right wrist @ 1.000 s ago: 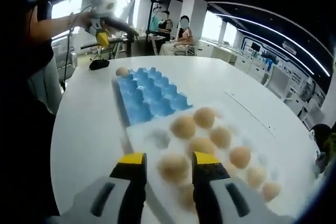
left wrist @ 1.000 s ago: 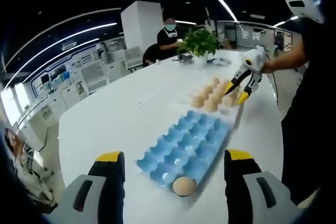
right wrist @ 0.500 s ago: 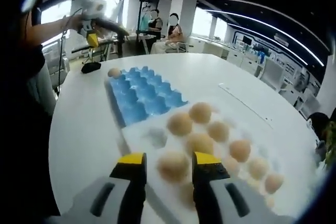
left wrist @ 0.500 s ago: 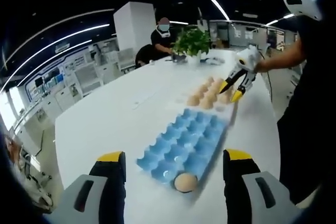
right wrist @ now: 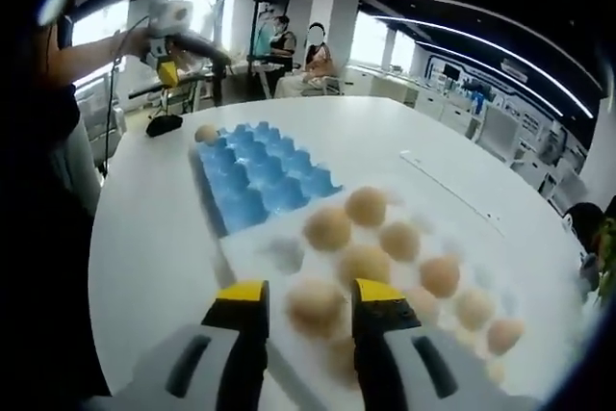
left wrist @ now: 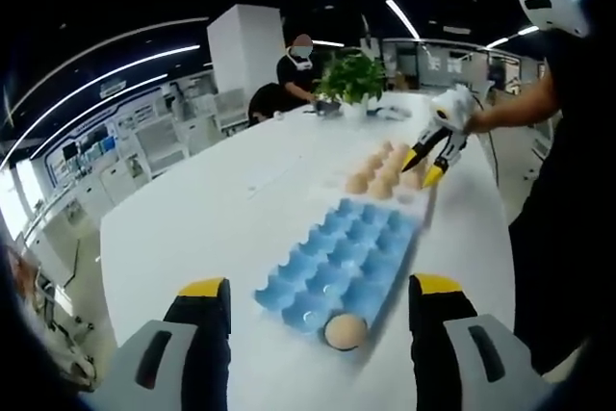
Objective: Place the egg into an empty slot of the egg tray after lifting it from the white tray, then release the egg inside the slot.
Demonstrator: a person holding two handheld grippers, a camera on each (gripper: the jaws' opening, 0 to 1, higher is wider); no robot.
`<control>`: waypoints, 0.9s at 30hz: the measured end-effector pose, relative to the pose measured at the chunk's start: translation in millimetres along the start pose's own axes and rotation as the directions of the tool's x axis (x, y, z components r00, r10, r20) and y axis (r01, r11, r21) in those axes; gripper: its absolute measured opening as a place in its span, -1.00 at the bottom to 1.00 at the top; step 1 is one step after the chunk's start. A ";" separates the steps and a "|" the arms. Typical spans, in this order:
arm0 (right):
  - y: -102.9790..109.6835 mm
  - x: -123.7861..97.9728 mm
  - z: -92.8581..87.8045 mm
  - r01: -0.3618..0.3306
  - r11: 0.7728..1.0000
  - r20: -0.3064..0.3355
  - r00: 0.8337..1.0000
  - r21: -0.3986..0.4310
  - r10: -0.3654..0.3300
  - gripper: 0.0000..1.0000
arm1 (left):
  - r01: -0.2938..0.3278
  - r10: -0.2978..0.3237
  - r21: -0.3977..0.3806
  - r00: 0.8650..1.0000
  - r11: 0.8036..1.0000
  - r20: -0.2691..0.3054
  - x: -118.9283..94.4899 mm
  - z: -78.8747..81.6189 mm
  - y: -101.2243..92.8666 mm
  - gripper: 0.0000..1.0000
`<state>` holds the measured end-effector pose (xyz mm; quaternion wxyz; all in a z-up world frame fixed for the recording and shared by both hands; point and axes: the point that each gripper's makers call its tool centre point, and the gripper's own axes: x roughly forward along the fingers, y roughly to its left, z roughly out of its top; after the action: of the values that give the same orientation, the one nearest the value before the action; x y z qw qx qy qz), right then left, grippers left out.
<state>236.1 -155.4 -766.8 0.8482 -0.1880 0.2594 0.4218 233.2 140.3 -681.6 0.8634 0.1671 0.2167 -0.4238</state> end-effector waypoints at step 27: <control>-0.9 9.6 -18.1 -0.092 0.995 -0.102 0.990 0.032 0.095 -0.44 | -0.004 0.005 -0.019 1.000 1.000 0.008 -2.1 -4.1 4.1 0.66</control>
<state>236.6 -159.7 -786.9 0.8155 -0.1854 0.3171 0.4472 234.3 146.0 -683.6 0.8668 0.1577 0.2170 -0.4205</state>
